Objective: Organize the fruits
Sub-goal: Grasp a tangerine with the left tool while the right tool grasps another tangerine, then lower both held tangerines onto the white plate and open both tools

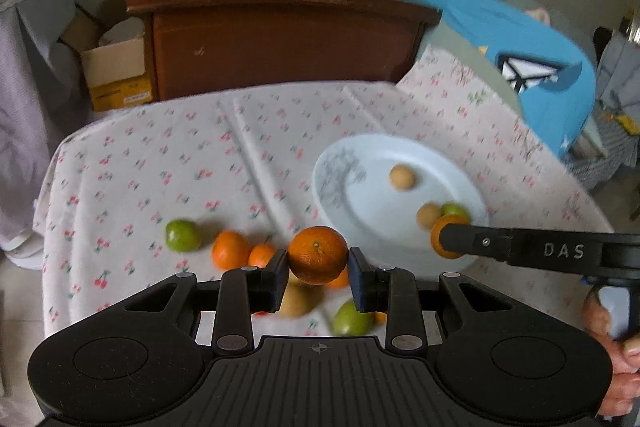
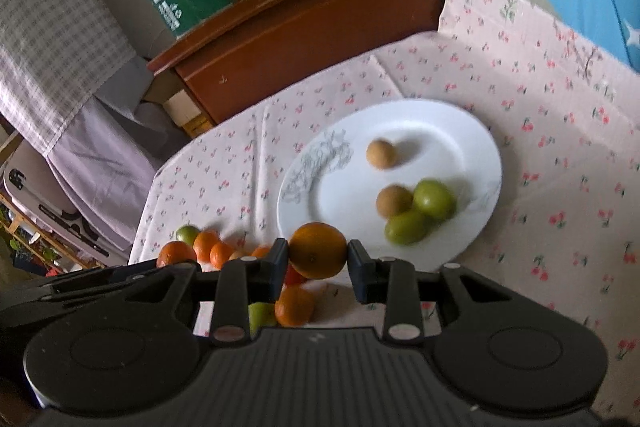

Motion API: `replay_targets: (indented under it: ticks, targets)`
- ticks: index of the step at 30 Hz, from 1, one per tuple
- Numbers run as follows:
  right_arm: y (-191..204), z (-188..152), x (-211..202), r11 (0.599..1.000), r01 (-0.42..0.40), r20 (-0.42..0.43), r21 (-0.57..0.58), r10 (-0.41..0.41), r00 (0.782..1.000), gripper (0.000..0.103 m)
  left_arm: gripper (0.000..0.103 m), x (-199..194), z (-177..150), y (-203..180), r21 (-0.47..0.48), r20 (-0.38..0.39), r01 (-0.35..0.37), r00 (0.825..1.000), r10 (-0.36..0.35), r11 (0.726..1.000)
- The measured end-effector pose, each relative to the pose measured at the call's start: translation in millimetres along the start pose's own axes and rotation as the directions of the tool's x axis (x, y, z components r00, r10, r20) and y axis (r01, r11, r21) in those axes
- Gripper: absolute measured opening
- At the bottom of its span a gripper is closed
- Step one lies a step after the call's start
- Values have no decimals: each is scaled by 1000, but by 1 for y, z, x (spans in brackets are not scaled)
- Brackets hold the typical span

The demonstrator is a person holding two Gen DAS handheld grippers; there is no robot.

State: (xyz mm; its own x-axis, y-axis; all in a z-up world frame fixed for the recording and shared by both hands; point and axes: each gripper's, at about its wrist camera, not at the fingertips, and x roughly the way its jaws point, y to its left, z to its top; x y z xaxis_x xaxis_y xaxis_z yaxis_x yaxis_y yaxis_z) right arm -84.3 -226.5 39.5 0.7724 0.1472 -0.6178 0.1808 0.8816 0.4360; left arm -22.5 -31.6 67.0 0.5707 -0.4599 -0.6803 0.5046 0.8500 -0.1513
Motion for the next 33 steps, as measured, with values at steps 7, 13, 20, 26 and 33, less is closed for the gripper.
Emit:
replay_targets:
  ticks: [7,13,20,26,33]
  targets:
    - [-12,24,0,1000,18,28,24,-18,999,32,29,12,22,-11,-32,13,31,999,-30,999]
    - [-27,38,7,997,34,19,66,-35,999,32,29,28,33,-24,-19,1,34,999,-34,999]
    - [-38,49,14,995,57,20,79,-59,998,32,29,48,41,-36,11,-14,30,999,-30,999]
    - [-49,56,27,991,78,-1,109,-78,997,32,29,68,44,-39,16,-48,28,999,-27,999]
    - [-59,58,41,983,113,-27,143,-110,994,32,29,92,45,-45,36,-85,34,996,-31,999]
